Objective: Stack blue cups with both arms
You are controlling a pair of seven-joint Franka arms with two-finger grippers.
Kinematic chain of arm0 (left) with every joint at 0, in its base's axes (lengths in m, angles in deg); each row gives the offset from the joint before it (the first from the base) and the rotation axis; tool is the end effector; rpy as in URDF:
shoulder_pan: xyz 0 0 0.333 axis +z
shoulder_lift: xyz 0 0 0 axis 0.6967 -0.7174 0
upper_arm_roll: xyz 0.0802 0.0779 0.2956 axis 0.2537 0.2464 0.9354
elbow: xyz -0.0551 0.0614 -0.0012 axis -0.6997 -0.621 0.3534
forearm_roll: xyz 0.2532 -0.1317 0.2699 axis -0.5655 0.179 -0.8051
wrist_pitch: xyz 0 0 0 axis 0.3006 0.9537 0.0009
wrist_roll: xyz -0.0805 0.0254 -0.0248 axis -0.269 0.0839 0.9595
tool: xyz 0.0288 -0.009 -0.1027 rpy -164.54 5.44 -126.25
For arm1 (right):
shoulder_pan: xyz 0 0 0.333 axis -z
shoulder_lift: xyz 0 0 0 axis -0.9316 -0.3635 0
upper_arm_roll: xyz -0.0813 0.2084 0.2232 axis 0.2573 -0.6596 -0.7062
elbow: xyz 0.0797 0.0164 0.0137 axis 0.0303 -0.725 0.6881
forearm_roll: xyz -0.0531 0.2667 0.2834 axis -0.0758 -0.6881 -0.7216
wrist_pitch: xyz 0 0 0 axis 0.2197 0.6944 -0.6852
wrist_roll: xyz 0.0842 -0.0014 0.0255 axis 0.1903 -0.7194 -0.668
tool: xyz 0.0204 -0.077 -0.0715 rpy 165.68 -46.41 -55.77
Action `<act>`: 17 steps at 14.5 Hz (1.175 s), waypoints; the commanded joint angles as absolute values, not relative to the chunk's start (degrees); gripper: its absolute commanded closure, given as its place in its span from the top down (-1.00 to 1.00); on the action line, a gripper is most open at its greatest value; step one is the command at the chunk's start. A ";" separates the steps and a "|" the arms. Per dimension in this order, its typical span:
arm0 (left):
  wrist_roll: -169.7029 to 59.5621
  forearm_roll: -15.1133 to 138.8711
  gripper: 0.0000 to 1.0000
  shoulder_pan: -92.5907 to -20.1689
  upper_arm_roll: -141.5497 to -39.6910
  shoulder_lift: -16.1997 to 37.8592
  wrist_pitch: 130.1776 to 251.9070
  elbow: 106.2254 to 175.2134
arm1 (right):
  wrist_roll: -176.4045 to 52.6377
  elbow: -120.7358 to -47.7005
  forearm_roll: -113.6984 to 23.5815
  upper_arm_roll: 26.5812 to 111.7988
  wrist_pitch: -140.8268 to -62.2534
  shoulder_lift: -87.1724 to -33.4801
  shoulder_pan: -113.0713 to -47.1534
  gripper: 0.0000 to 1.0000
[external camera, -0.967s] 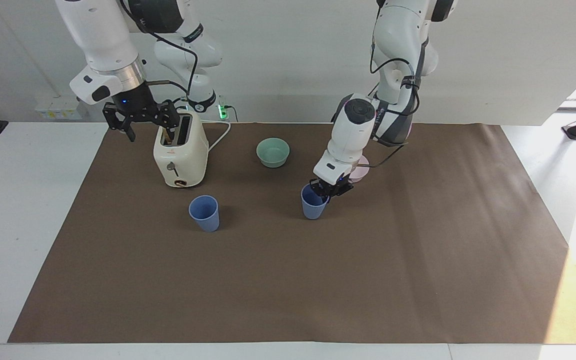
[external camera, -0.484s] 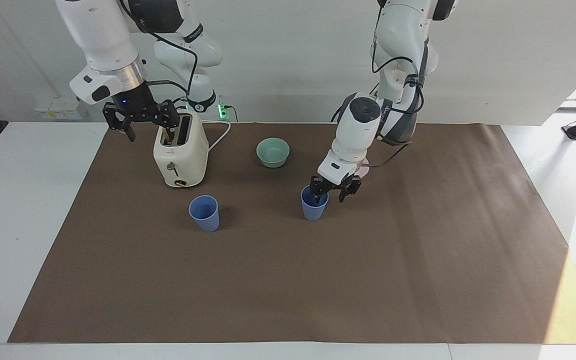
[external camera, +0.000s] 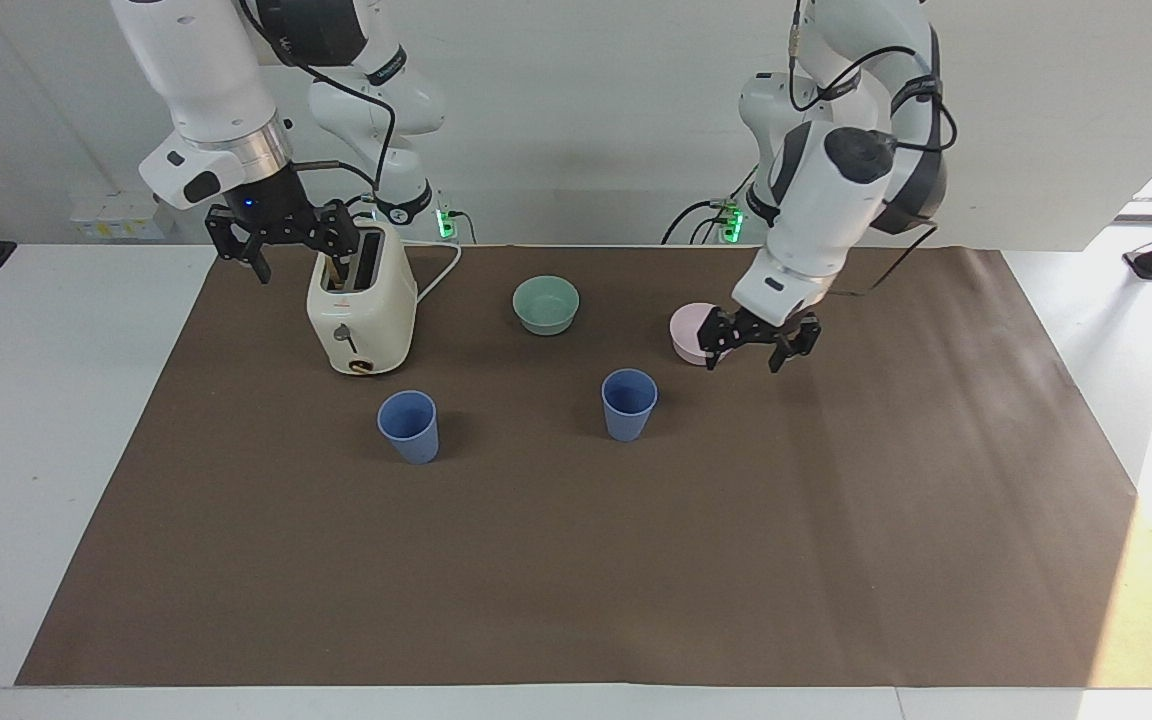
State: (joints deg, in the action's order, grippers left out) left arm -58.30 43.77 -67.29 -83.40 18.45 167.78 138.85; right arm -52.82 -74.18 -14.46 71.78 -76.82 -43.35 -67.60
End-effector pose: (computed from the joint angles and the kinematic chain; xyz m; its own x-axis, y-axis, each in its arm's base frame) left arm 0.5483 -0.1964 0.4968 0.9957 -0.0657 0.0660 -0.0739 -0.9887 0.1307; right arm 0.5478 0.0345 0.6164 0.9989 0.0445 0.0139 0.0444 -0.9990 0.0024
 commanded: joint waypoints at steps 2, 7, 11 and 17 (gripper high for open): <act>-69.78 43.16 1.00 -59.48 -83.73 19.75 162.54 135.07 | -52.57 -75.47 -15.88 71.38 -77.90 -42.17 -66.84 1.00; -79.29 40.79 1.00 -52.08 -83.64 19.57 148.75 123.91 | -52.74 -78.19 -15.08 71.47 -80.35 -41.91 -65.35 1.00; -79.30 39.48 1.00 -51.37 -83.29 20.27 143.82 122.40 | -52.74 -80.92 -15.17 71.38 -84.57 -42.52 -65.35 1.00; -79.13 38.76 1.00 -51.37 -83.64 23.00 141.25 122.93 | -52.04 -84.09 -15.35 70.85 -88.53 -45.24 -66.31 1.00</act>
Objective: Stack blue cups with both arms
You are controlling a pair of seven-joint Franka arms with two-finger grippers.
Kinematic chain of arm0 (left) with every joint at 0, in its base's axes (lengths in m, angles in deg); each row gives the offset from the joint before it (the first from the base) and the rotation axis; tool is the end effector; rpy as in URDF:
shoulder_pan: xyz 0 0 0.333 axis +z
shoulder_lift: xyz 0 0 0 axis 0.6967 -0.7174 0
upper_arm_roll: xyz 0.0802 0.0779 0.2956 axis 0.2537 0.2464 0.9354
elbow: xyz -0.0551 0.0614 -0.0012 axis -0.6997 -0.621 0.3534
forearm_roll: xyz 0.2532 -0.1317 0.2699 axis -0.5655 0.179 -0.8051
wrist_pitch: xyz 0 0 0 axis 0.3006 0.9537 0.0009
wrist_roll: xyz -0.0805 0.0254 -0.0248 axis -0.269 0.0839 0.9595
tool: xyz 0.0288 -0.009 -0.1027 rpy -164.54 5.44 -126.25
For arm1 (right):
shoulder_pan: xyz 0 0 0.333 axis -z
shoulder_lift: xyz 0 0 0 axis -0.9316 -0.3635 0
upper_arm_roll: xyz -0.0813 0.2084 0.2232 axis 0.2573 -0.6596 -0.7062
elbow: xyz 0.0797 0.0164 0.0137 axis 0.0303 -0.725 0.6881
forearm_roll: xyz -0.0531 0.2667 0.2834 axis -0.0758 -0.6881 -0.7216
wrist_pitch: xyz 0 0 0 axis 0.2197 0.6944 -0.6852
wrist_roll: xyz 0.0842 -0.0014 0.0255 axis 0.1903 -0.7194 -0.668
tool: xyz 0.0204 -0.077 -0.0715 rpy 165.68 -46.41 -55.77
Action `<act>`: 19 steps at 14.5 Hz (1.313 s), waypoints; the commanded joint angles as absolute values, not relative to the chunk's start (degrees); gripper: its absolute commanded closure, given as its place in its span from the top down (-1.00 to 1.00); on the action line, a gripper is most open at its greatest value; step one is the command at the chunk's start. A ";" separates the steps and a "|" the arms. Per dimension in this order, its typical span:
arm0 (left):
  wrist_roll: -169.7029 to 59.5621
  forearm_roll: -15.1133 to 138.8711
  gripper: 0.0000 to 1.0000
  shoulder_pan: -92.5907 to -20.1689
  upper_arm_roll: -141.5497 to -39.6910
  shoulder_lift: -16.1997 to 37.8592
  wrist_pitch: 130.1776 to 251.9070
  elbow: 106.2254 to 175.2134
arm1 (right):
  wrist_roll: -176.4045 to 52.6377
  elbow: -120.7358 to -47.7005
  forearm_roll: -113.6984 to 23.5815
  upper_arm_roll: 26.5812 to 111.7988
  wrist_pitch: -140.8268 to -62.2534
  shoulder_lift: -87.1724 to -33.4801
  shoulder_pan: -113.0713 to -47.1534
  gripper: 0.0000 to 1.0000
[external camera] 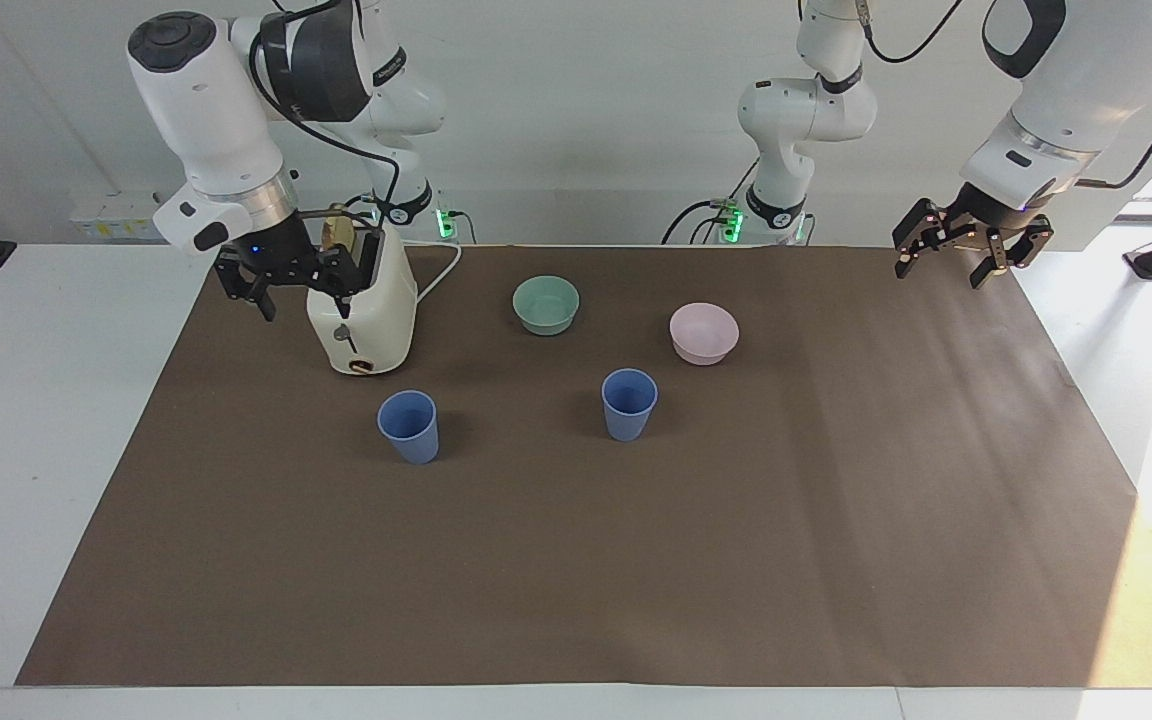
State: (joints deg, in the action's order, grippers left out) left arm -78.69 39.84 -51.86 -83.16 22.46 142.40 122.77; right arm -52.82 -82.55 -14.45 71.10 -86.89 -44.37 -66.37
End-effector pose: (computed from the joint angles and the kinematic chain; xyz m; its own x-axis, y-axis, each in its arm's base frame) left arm 0.5433 -0.0363 0.6306 0.9800 -0.1985 0.0109 -0.1988 -0.9784 0.0569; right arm 0.5614 0.0295 0.5521 0.9991 0.0349 0.0257 0.0349 -0.9994 0.0011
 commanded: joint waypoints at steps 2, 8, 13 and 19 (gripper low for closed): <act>-79.04 38.76 1.00 -51.37 -83.55 23.00 141.25 122.93 | -52.04 -85.14 -15.35 70.77 -91.32 -47.17 -66.31 1.00; -78.95 38.76 1.00 -51.28 -83.46 23.09 141.43 123.02 | -49.59 -87.69 -15.44 70.77 -100.29 -52.97 -71.22 1.00; -78.60 38.85 1.00 -50.67 -83.55 23.09 141.52 123.19 | -47.73 -88.84 -15.44 70.77 -104.43 -56.75 -70.45 1.00; -78.60 38.85 1.00 -50.75 -83.55 23.18 141.52 123.37 | -47.73 -89.01 -15.44 70.85 -106.72 -60.01 -69.57 1.00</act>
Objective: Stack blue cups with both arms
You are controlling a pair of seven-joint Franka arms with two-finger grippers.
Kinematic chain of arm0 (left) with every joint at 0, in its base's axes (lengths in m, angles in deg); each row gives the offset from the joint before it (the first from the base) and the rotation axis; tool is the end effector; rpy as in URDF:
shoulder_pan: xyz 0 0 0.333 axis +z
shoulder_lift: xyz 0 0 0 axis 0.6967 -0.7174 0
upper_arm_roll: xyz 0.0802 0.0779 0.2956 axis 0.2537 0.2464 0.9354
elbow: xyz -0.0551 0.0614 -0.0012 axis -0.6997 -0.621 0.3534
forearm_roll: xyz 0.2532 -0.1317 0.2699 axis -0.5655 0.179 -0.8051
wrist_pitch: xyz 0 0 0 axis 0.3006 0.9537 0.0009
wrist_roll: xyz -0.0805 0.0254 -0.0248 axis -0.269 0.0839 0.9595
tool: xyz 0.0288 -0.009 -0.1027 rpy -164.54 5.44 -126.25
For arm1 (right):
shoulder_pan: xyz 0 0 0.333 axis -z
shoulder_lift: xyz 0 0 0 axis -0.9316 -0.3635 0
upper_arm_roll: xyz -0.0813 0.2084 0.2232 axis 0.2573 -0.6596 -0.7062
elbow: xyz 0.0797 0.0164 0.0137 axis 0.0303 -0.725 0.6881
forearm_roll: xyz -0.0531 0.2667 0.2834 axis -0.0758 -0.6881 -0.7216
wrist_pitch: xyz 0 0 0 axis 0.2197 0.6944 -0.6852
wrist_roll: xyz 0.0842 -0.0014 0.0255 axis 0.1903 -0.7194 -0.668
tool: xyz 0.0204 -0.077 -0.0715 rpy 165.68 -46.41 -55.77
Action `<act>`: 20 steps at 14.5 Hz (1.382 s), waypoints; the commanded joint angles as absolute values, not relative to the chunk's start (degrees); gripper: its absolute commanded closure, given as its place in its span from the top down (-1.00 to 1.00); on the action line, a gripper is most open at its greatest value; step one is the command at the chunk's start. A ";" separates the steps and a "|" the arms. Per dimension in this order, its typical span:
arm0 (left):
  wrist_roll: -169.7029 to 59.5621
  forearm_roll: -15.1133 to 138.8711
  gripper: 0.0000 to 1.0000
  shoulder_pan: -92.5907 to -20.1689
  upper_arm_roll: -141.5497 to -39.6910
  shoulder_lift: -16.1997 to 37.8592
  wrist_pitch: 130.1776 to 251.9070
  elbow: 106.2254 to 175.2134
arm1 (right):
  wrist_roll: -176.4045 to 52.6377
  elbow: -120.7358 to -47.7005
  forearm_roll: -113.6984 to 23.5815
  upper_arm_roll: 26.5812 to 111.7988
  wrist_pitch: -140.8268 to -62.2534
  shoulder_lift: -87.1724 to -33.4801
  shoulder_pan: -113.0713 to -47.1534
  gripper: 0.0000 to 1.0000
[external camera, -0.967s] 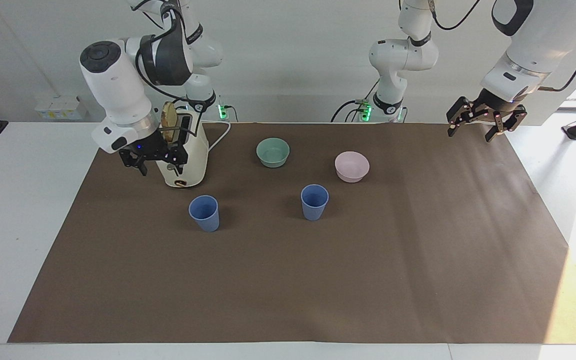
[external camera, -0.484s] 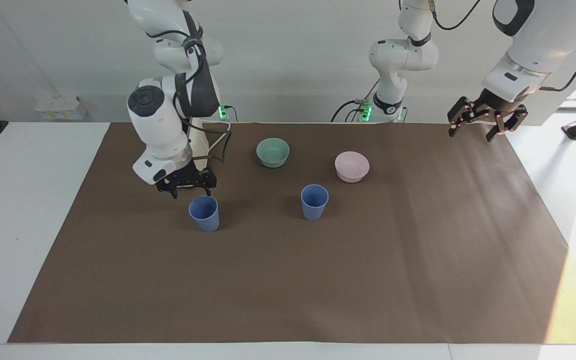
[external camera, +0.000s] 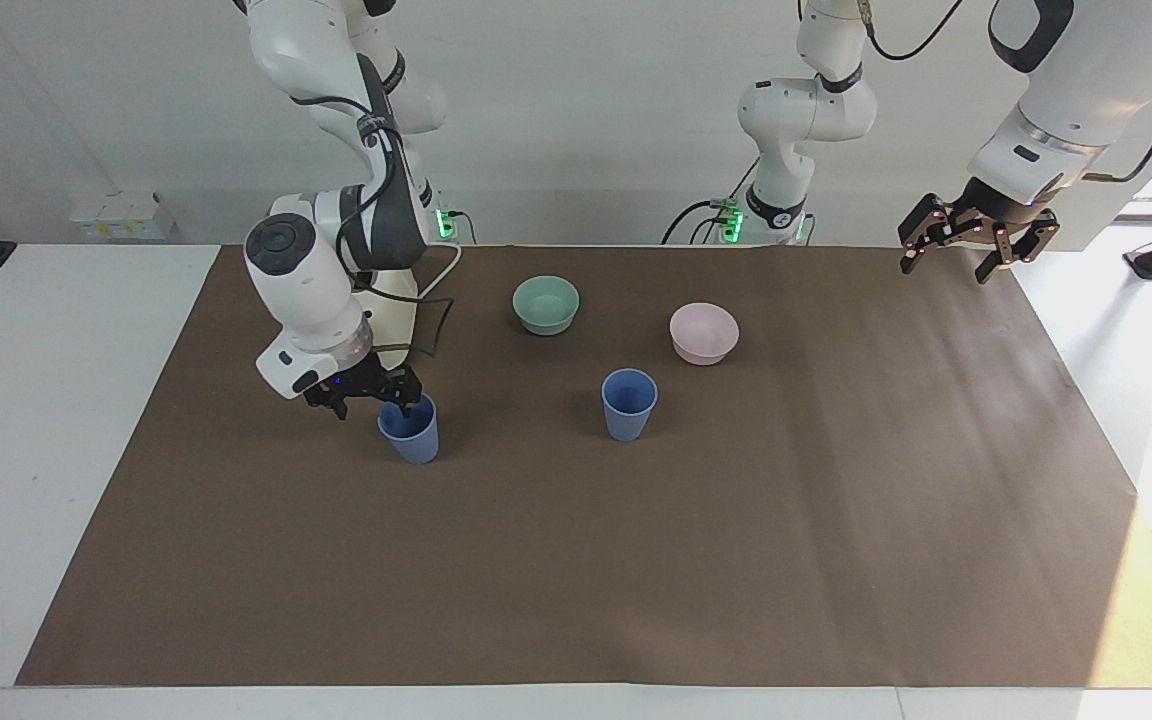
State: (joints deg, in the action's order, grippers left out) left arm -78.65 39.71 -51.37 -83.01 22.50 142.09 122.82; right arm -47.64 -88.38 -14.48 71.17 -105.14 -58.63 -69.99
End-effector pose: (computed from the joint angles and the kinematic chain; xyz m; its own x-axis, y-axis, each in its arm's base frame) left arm 0.5429 -0.0299 0.6301 0.9823 -0.1871 0.0050 -0.1871 -0.9808 0.0556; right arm 0.6091 0.0671 0.3854 1.0000 0.0039 -0.0077 0.0038 -0.9998 -0.0208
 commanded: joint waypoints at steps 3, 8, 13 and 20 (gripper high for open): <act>-78.60 38.85 1.00 -50.75 -83.55 23.18 141.52 123.37 | -48.34 -89.27 -15.44 70.77 -107.78 -60.19 -70.00 -0.99; -78.51 38.85 1.00 -50.67 -83.46 23.18 141.78 123.37 | -48.00 -88.84 -15.44 70.77 -107.08 -60.19 -70.62 -1.00; -78.51 38.94 1.00 -50.67 -83.55 23.18 141.95 123.37 | -47.82 -85.25 -15.87 70.42 -102.27 -59.67 -70.88 -1.00; -78.42 38.94 1.00 -50.67 -83.46 23.18 142.04 123.37 | -31.50 -71.97 -14.56 61.72 -89.42 -59.31 -74.64 -1.00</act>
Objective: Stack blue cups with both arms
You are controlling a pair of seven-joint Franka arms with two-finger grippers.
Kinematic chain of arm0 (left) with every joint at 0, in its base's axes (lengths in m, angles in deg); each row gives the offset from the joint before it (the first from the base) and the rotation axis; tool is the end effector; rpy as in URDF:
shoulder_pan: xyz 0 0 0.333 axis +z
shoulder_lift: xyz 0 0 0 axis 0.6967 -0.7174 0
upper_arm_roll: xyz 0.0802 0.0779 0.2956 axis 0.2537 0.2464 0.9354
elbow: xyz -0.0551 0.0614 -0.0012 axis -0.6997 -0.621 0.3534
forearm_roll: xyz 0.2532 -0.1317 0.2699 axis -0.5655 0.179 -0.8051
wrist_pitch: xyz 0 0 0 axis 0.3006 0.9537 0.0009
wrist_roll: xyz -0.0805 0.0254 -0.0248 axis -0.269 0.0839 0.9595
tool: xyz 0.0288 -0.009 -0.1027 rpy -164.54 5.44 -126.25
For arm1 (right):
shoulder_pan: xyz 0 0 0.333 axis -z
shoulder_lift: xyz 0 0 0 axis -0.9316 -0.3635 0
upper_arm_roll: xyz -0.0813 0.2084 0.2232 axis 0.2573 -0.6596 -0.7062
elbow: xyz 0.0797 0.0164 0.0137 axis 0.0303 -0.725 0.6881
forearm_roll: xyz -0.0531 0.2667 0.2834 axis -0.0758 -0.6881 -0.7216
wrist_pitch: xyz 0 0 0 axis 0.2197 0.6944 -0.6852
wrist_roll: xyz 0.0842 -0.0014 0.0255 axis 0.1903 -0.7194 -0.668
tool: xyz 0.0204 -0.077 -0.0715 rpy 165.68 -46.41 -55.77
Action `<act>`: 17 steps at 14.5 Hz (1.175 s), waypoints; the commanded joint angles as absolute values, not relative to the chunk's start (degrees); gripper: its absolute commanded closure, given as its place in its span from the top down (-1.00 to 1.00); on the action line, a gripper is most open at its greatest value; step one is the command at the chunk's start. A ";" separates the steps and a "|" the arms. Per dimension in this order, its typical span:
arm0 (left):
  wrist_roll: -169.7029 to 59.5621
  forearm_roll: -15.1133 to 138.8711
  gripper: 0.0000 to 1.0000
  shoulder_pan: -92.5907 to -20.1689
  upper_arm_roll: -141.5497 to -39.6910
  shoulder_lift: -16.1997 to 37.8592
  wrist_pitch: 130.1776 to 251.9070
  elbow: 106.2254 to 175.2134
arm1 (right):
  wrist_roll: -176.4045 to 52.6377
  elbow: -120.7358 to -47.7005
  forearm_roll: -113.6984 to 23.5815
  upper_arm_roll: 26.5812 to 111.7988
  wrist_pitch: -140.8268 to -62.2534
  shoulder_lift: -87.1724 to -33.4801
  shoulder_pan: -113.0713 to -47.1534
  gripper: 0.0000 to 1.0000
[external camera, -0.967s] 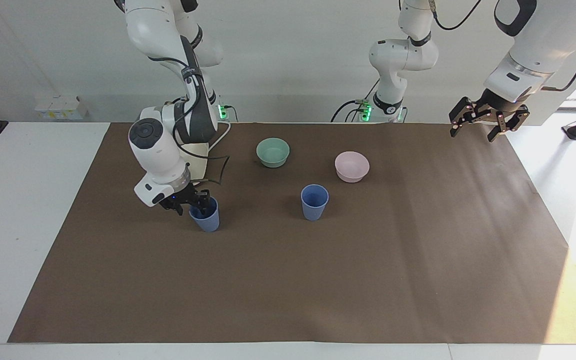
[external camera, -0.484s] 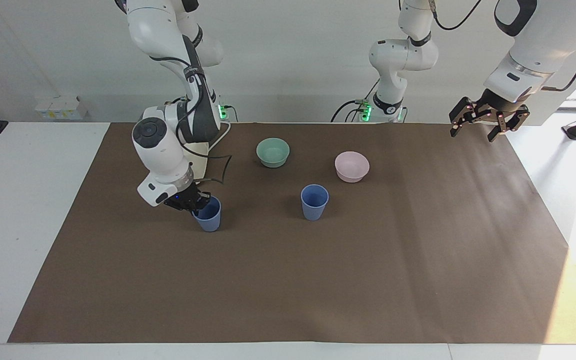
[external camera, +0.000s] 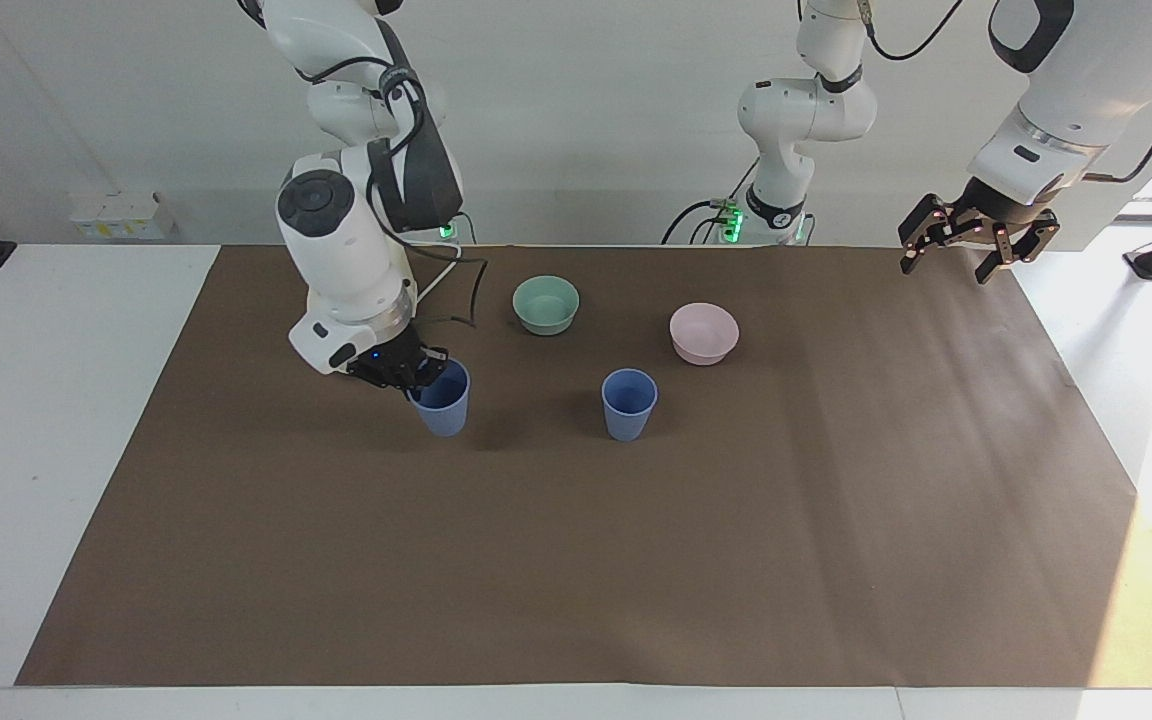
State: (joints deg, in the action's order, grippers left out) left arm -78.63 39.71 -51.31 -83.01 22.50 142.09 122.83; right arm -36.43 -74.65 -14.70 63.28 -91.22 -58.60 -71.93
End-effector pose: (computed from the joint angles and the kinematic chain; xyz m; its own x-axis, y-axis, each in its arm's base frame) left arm 0.5429 -0.0293 0.6300 0.9826 -0.1858 0.0048 -0.1857 -0.9810 0.0556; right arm 0.6090 0.1669 0.4802 0.9995 -0.0243 -0.0201 -0.0254 -0.9983 -0.0533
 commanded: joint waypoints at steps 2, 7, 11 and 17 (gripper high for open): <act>-78.42 38.94 1.00 -50.67 -83.55 23.18 142.04 123.37 | -25.27 -71.52 -14.64 61.80 -89.41 -59.31 -80.00 -1.00; -78.51 38.94 1.00 -50.67 -83.55 23.18 141.95 123.37 | -14.53 -68.36 -14.91 61.71 -90.55 -59.66 -88.27 -1.00; -78.51 38.94 1.00 -50.67 -83.55 23.18 141.87 123.37 | -12.50 -68.09 -14.64 61.89 -92.65 -60.98 -90.65 -1.00; -78.51 38.94 1.00 -50.67 -83.55 23.18 141.96 123.37 | -12.40 -68.44 -14.65 61.71 -98.10 -63.26 -90.40 -1.00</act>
State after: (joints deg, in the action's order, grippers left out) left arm -78.63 39.71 -51.31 -83.01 22.50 142.09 122.83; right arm -13.52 -69.35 -14.64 61.84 -95.82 -61.83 -90.14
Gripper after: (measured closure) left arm 0.000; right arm 0.956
